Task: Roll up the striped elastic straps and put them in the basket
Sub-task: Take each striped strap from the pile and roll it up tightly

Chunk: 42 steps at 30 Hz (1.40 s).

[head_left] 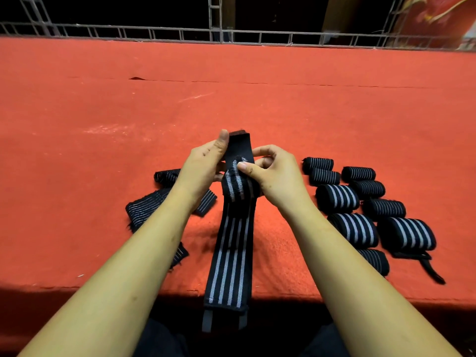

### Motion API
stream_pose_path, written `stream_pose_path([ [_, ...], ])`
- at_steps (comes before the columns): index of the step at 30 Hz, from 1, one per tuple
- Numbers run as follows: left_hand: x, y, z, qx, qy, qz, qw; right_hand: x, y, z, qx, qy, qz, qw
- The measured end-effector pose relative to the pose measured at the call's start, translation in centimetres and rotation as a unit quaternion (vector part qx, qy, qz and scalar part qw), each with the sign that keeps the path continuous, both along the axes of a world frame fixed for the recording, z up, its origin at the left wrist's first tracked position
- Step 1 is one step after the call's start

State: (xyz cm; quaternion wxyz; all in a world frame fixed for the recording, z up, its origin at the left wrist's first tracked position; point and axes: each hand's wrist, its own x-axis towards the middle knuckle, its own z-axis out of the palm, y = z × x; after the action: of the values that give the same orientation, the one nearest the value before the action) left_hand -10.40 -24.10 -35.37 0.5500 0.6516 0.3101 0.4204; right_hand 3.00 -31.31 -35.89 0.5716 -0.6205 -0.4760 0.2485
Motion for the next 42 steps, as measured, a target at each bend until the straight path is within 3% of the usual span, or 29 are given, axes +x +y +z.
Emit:
stream_pose_path([
  [7,0.0,0.1,-0.1,0.156,0.028,0.044,0.986,0.2,-0.4,0.7,-0.015,-0.063,-0.003,0.998],
  [11,0.4,-0.4,0.5,0.179,0.024,0.072,0.981,0.3,-0.8,0.8,-0.004,-0.137,-0.037,0.99],
  [16,0.6,-1.0,0.9,0.185,0.04,0.048,0.981,0.0,-0.8,1.1,0.042,-0.108,0.016,0.993],
  [21,1.1,-1.8,1.0,0.094,-0.012,0.014,0.995,0.4,-0.1,1.3,0.088,-0.11,-0.033,0.989],
  [25,1.3,-2.2,-0.4,0.122,0.081,-0.058,0.987,1.8,0.9,2.4,0.128,-0.07,-0.113,0.983],
  [29,1.5,-2.1,-0.5,0.068,0.009,-0.041,0.997,2.5,1.0,3.2,0.112,-0.054,-0.048,0.991],
  [33,1.6,-1.6,-0.5,0.025,-0.001,-0.043,0.999,3.3,0.8,2.9,0.047,0.005,0.053,0.997],
  [42,2.3,-1.2,-2.2,-0.122,-0.033,-0.081,0.989,3.7,1.2,1.2,0.112,0.024,0.04,0.993],
])
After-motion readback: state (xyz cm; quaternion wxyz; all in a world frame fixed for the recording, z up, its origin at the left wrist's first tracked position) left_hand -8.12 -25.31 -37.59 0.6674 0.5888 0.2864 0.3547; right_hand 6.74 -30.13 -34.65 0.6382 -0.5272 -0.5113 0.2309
